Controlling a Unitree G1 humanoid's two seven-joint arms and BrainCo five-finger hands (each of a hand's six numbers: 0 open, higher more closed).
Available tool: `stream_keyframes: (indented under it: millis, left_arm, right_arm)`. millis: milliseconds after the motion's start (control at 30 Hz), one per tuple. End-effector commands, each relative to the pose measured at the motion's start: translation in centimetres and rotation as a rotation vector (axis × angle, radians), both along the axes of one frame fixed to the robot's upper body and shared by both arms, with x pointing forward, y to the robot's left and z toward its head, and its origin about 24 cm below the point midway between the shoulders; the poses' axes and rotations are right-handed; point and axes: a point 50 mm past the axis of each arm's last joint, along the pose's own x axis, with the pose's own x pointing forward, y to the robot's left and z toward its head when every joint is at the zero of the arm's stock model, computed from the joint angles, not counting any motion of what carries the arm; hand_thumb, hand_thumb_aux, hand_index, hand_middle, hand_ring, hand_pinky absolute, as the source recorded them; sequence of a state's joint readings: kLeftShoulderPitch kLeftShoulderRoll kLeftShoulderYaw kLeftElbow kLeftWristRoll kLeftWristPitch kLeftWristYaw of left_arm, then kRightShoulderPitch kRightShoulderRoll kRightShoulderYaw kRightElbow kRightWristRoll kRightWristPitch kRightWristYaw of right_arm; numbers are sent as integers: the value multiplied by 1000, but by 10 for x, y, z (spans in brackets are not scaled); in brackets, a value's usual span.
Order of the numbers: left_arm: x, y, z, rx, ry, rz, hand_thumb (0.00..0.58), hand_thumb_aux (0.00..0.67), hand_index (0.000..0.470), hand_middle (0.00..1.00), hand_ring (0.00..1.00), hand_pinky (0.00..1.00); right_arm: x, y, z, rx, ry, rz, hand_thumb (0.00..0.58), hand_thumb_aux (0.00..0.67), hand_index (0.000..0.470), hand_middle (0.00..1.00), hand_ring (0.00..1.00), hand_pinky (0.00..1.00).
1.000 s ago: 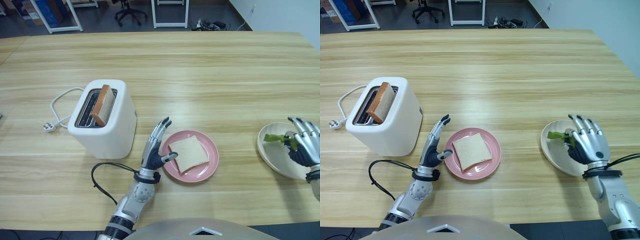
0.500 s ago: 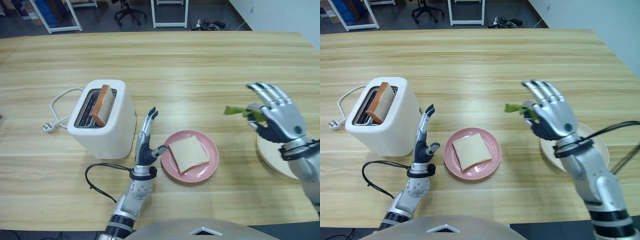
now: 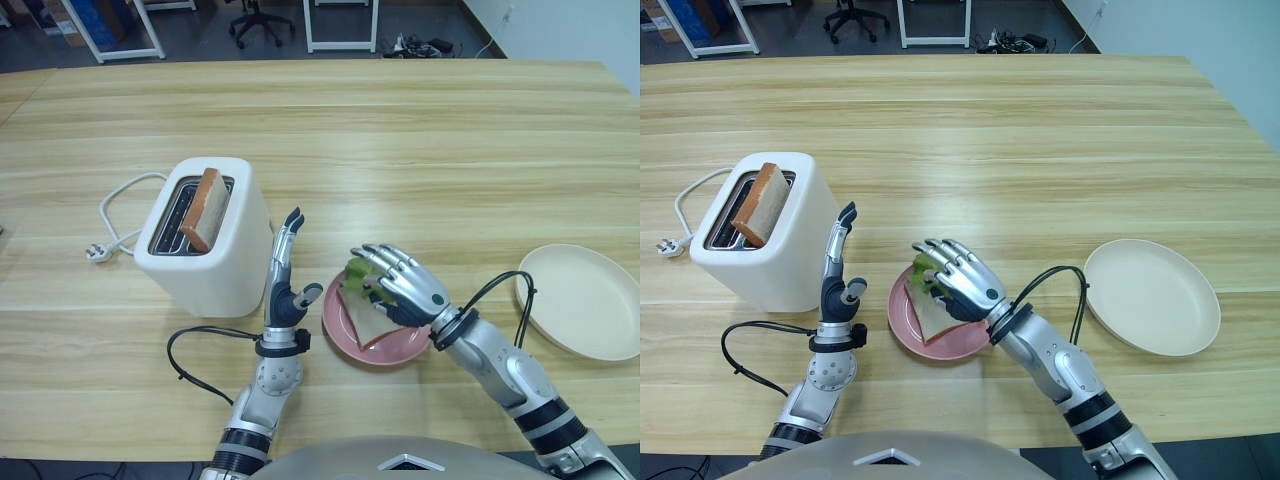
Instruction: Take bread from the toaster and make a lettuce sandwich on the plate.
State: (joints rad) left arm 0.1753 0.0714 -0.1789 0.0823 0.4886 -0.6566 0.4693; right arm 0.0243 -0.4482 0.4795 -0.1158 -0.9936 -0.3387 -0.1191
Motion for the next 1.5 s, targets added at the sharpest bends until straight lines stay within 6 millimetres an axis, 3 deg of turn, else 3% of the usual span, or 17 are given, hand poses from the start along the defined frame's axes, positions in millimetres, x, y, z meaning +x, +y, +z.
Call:
stream_keyframes:
  millis: [33,200,867,900,967,1000,1033,1067,1300,1400,1500]
  left_arm:
    - [-1,2,-2,-4,11,13,0,0,0,0,0,0]
    - [-1,0,-3,0,16,12,0,0,0,0,0,0]
    - [-3,3,-3,13,24,11,0,0,0,0,0,0]
    - [-3,3,-3,13,24,11,0,0,0,0,0,0]
    - [-3,4,-3,14,24,10,0,0,0,0,0,0]
    - [-3,4,-3,14,24,10,0,0,0,0,0,0]
    - [-3,4,-3,15,24,11,0,0,0,0,0,0]
    - [-3,4,-3,15,24,12,0,0,0,0,0,0]
    - [-3,6,-3,19,20,13,0,0,0,0,0,0]
    - [-3,6,-1,34,6,15,0,0,0,0,0,0]
    - [-8,4,14,150,-104,16,0,0,0,0,0,0]
  right_arm:
    - [-14,-4,-11,-36,47,15,580,670,470,0,0,0]
    - [-23,-7,-10,-42,53,15,580,670,470,0,0,0]
    - [-19,-26,-13,-121,19,-55,580,652,457,0,0,0]
    - [-20,-26,-13,-123,17,-53,535,483,339,0,0,0]
    - [-21,-25,-13,-125,14,-51,460,365,256,0,0,0]
    - [-22,-26,-12,-126,15,-50,331,231,162,0,0,0]
    - [-23,-26,-12,-128,20,-47,234,152,107,0,0,0]
    - [-24,-27,-11,-126,23,-49,0,0,0,0,0,0]
    - [-30,-40,6,-110,-9,-85,0,0,0,0,0,0]
    - [-31,-50,22,-95,-55,-126,0,0,0,0,0,0]
    - [-29,-59,46,-29,-128,-180,0,0,0,0,0,0]
